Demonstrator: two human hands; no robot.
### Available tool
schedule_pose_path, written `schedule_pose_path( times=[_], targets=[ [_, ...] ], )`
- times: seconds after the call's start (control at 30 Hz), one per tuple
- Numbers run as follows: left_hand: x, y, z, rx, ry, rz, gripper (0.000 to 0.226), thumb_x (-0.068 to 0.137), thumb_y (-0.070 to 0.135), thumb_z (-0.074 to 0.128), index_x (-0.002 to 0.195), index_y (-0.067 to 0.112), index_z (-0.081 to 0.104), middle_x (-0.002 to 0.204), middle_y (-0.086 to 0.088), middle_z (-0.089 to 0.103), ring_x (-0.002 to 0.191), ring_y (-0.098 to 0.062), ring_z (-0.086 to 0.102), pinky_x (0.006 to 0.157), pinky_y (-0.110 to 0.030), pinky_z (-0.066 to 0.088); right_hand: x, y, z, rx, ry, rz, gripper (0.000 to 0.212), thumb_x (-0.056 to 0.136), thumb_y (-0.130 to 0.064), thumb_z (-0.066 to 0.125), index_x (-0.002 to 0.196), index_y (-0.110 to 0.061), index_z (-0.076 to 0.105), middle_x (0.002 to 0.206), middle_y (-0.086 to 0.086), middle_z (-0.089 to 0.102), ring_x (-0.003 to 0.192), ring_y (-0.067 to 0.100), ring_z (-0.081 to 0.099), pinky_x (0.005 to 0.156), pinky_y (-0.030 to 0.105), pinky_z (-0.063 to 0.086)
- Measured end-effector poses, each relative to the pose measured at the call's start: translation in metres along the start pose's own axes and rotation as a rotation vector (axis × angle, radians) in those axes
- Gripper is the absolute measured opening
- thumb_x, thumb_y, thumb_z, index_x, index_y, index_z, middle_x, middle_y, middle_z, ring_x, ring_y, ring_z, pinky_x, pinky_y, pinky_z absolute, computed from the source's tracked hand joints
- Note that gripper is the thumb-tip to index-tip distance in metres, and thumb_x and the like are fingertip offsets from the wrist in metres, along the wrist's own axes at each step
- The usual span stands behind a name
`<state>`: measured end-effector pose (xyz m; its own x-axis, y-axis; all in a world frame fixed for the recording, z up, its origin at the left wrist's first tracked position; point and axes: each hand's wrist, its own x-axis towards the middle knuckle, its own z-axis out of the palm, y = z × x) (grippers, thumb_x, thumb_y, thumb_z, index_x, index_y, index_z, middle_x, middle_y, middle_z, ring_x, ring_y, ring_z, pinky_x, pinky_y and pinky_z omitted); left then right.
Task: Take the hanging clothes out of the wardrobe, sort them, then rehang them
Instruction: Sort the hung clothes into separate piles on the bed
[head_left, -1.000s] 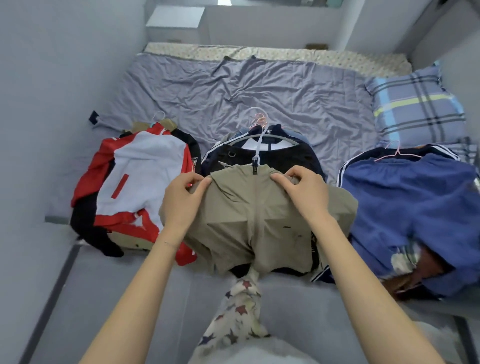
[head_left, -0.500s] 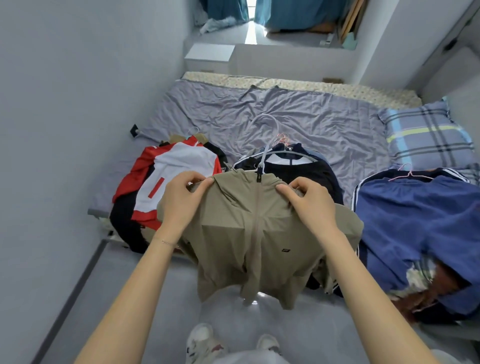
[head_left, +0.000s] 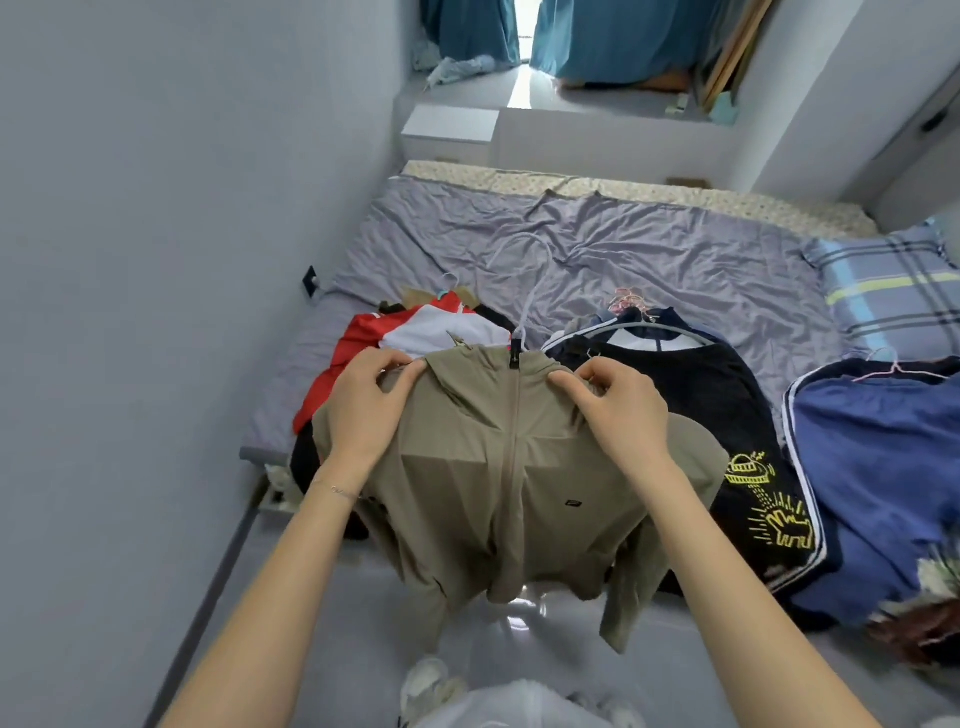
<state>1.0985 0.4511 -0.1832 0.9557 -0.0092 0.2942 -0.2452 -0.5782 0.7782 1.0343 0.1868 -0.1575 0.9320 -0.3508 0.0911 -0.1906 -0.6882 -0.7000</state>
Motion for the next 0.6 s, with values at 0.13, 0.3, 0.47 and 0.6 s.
schedule_pose_path(
  times=[0.13,0.3,0.47,0.6],
  targets=[
    [0.039,-0.04,-0.052,-0.014,0.073,0.033,0.011,0.089,0.036,0.067,0.081,0.028,0.065,0.082,0.02,0.062,0.085,0.0,0.056,0.078,-0.008,0.04,0.011,-0.062,0.049,0.005,0.007,-0.016,0.038,0.082,-0.061,0.063,0.077,-0.023,0.064,0.069,-0.009,0.06,0.077,0.015,0.059,0.063,0.032,0.036],
    [0.099,-0.072,-0.088,-0.015,0.167,0.097,0.011,0.088,0.036,0.065,0.083,0.026,0.066,0.084,0.012,0.063,0.082,-0.001,0.055,0.077,-0.011,0.04,0.049,-0.118,0.091,0.061,0.033,-0.043,0.039,0.083,-0.058,0.065,0.075,-0.02,0.063,0.064,-0.009,0.057,0.07,0.011,0.054,0.059,0.029,0.033],
    [0.164,-0.103,-0.083,0.005,0.181,0.116,0.011,0.088,0.029,0.068,0.083,0.02,0.069,0.083,0.011,0.063,0.081,0.001,0.054,0.078,-0.009,0.039,0.108,-0.133,0.127,0.085,-0.002,-0.069,0.035,0.085,-0.055,0.065,0.075,-0.021,0.062,0.066,-0.006,0.058,0.07,0.014,0.055,0.06,0.032,0.034],
    [0.218,-0.132,-0.055,0.036,0.152,0.072,0.012,0.089,0.03,0.067,0.083,0.019,0.069,0.085,0.01,0.065,0.083,-0.003,0.056,0.081,-0.018,0.041,0.169,-0.121,0.163,0.121,-0.042,-0.074,0.032,0.086,-0.05,0.066,0.074,-0.02,0.063,0.065,-0.004,0.056,0.068,0.015,0.053,0.06,0.034,0.034]
  ],
)
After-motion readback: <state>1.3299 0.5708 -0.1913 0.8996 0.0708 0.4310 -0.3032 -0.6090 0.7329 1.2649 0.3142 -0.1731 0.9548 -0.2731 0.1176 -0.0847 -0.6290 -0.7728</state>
